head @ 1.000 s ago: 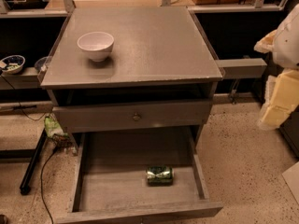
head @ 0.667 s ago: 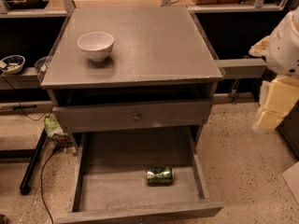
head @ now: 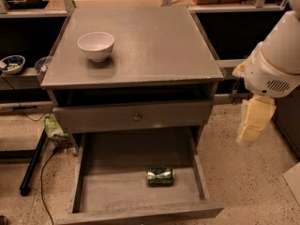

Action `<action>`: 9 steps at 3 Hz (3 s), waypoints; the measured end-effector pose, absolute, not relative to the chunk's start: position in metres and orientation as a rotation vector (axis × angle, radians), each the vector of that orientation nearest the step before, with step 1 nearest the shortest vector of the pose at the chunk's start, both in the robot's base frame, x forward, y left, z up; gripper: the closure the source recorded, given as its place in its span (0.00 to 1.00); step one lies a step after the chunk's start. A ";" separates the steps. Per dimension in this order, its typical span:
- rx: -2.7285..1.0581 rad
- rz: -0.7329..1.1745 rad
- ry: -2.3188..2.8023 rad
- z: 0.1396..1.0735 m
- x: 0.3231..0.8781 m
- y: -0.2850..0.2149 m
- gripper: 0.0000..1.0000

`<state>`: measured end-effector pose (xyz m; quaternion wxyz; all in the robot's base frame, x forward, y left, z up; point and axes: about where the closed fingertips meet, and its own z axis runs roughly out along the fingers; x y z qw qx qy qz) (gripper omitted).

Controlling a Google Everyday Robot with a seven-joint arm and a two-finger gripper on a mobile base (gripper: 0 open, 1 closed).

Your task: Pick green can from middle drawer and place on counter

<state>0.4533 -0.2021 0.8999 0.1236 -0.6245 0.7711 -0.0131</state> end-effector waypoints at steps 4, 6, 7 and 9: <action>-1.925 0.025 2.260 0.839 0.471 -0.198 0.00; -2.032 0.129 2.179 0.787 0.473 -0.160 0.00; -2.070 0.144 2.165 0.765 0.477 -0.144 0.00; -2.087 0.195 2.194 0.728 0.487 -0.130 0.00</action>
Offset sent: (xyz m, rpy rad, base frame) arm 0.0280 -0.0033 -0.0825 -0.0650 0.1346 0.0439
